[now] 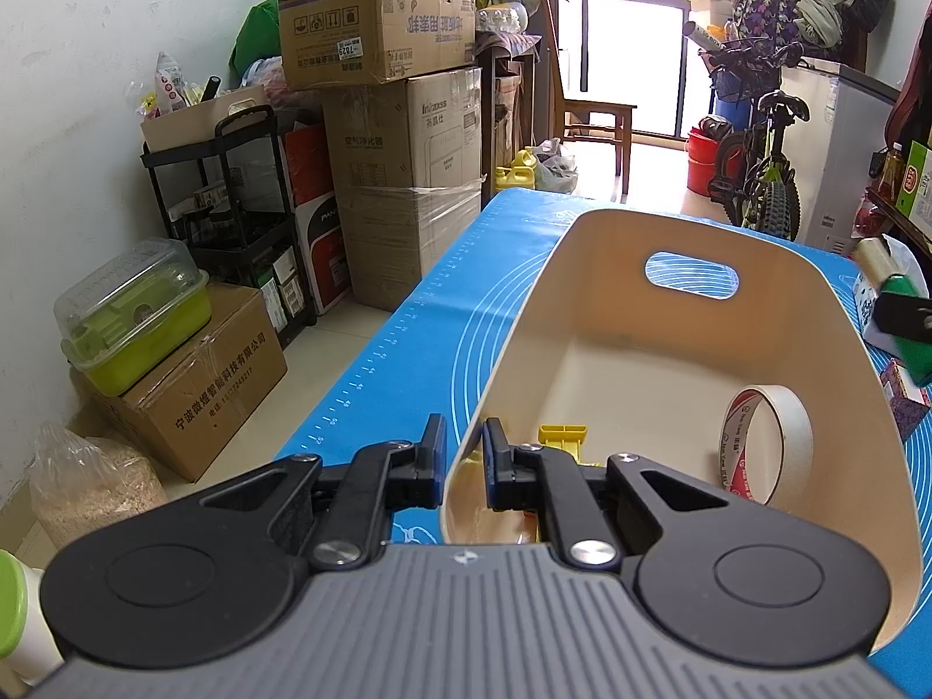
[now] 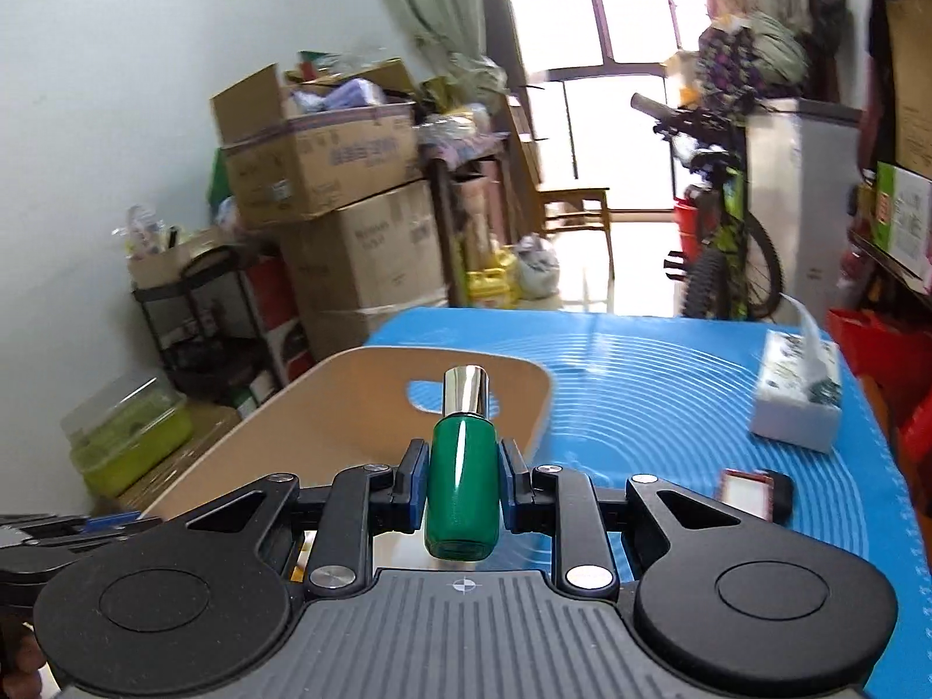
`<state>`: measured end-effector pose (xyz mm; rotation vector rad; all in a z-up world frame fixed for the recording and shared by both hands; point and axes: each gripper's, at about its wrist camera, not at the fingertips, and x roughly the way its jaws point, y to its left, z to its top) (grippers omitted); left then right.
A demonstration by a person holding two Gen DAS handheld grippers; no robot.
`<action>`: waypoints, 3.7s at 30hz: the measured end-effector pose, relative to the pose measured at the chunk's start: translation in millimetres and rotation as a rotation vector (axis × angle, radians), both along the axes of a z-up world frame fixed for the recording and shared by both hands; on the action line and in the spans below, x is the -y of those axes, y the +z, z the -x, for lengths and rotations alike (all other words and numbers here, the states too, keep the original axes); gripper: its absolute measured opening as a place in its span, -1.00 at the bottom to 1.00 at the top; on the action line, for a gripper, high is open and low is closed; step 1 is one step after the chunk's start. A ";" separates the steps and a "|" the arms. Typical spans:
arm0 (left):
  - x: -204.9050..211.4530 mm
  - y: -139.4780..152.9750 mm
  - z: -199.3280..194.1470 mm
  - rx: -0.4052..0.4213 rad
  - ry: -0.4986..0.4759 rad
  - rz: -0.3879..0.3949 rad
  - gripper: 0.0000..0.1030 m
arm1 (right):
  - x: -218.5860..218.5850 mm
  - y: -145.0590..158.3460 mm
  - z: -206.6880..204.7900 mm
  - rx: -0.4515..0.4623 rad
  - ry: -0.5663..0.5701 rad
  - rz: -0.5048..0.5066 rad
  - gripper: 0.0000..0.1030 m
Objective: Organize rigid objects
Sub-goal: 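Carry the green bottle into the basket and open the right tool, then reach the right tool to the red patterned box and grasp it, then carry the red box over the basket and release it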
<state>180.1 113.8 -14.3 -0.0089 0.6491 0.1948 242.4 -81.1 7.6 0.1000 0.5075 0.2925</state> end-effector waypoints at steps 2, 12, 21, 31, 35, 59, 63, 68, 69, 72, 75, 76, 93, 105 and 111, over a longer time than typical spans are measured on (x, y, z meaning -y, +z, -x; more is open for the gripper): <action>-0.6 0.2 -0.2 0.000 0.000 0.000 -0.71 | -9.7 -0.9 -0.3 -0.006 0.030 0.005 -0.35; -0.1 0.1 0.0 -0.001 -0.001 0.000 -0.72 | -52.3 -14.2 7.6 -0.076 0.200 0.055 -0.35; -0.2 0.0 0.4 0.002 -0.003 -0.001 -0.72 | -80.4 -38.9 8.6 -0.203 0.277 0.164 -0.36; -0.8 0.1 0.4 0.000 -0.003 0.000 -0.71 | -61.8 -27.5 9.4 -0.186 0.242 0.060 0.21; -0.7 0.2 0.2 0.000 -0.003 0.000 -0.71 | -42.1 -18.7 3.6 -0.179 0.190 -0.005 0.31; 1.9 2.9 -1.6 -0.006 0.006 -0.014 -0.71 | 107.7 -59.9 -57.1 -0.202 -0.300 -0.006 0.88; 2.2 2.8 -2.1 -0.007 0.006 -0.016 -0.71 | 105.5 -76.0 -64.1 -0.206 -0.306 0.040 0.88; 2.7 3.2 -2.4 -0.008 0.006 -0.018 -0.71 | 115.1 -94.1 -69.7 -0.240 -0.365 0.018 0.88; 2.6 3.3 -2.4 -0.008 0.006 -0.017 -0.71 | 118.2 -98.6 -71.0 -0.246 -0.381 0.008 0.88; 2.1 3.4 -1.8 -0.009 0.007 -0.013 -0.71 | 124.2 -109.7 -75.2 -0.255 -0.403 0.008 0.88; 1.5 4.1 -1.9 -0.009 0.006 -0.020 -0.70 | 125.1 -117.8 -77.6 -0.241 -0.410 0.032 0.77; 1.5 4.3 -1.9 -0.009 0.006 -0.023 -0.70 | 124.8 -119.6 -78.2 -0.232 -0.409 0.038 0.68; -0.8 4.5 -4.2 -0.010 0.013 -0.025 -0.70 | 118.0 -108.9 -78.0 -0.188 -0.348 0.108 -0.14; -0.4 4.0 -4.0 -0.010 0.013 -0.022 -0.70 | 112.8 -70.4 -60.7 -0.120 -0.330 0.041 -0.14; 1.1 3.3 -4.5 -0.008 0.014 -0.016 -0.70 | 107.4 -42.1 -48.5 -0.052 -0.318 0.003 -0.14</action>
